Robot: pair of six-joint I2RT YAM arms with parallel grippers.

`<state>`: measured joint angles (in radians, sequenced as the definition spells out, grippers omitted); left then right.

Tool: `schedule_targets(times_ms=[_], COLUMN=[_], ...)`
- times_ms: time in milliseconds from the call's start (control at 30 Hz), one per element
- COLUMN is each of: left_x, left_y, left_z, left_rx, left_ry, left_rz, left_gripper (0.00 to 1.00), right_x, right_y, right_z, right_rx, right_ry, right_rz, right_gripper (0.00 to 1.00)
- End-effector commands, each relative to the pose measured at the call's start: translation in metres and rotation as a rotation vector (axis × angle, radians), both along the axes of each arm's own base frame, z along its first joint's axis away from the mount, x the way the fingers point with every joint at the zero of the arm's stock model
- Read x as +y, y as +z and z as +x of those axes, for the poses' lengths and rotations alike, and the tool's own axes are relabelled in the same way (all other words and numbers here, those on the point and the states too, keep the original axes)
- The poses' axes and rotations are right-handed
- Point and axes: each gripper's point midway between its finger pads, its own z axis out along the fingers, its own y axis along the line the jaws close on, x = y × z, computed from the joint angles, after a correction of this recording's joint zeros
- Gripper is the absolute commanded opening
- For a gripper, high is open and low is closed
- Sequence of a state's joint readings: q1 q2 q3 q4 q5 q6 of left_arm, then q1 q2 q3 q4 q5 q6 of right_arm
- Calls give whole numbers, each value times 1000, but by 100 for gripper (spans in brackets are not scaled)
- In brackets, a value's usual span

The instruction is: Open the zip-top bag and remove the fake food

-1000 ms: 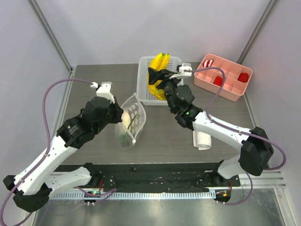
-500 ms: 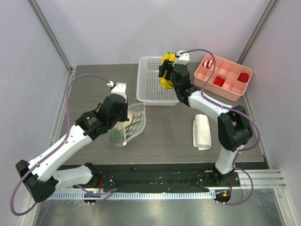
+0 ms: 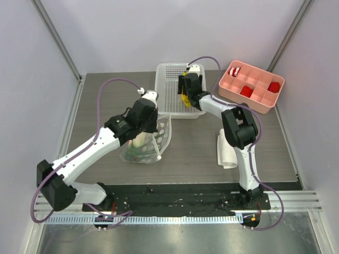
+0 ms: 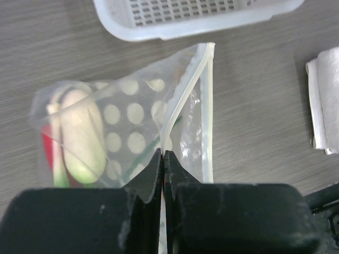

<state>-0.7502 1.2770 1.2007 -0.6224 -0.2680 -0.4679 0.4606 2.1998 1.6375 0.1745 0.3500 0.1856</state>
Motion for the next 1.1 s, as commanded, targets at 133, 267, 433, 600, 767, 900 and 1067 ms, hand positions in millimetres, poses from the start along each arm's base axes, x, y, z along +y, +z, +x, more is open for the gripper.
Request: schedule_targets(times_ms=[133,267,433,600,767,900,1067], left_x=[-30,-23,-15,-18,-18,-19,-23], left_y=[-7,0,0,-9,-3,-14,-17], left_z=[-5,-4,2,-2,1,1,-4], left_rx=[82,70,53,21,32,87,111], left_ry=[-78,-54,-45,-96,-111,-121,-149], left_rz=[-115,-97,-39,-78,-118,-131,-146], left_gripper=[0,0,0,0,0,0,0], right_x=[-7,-16,-16,-2,46,80,111], right_y=[41,63,100,134,135,109,92], right_z=[13,-1,-25,-88,-185,-253,-293], right_rx=[-39,-3,5,55,105,130,134], right_ry=[-22,-31,-22,69,380,581,822], right_rz=[-68,-74,21,192,441,497,513], right_gripper=[81,98,100,100,80,61,39])
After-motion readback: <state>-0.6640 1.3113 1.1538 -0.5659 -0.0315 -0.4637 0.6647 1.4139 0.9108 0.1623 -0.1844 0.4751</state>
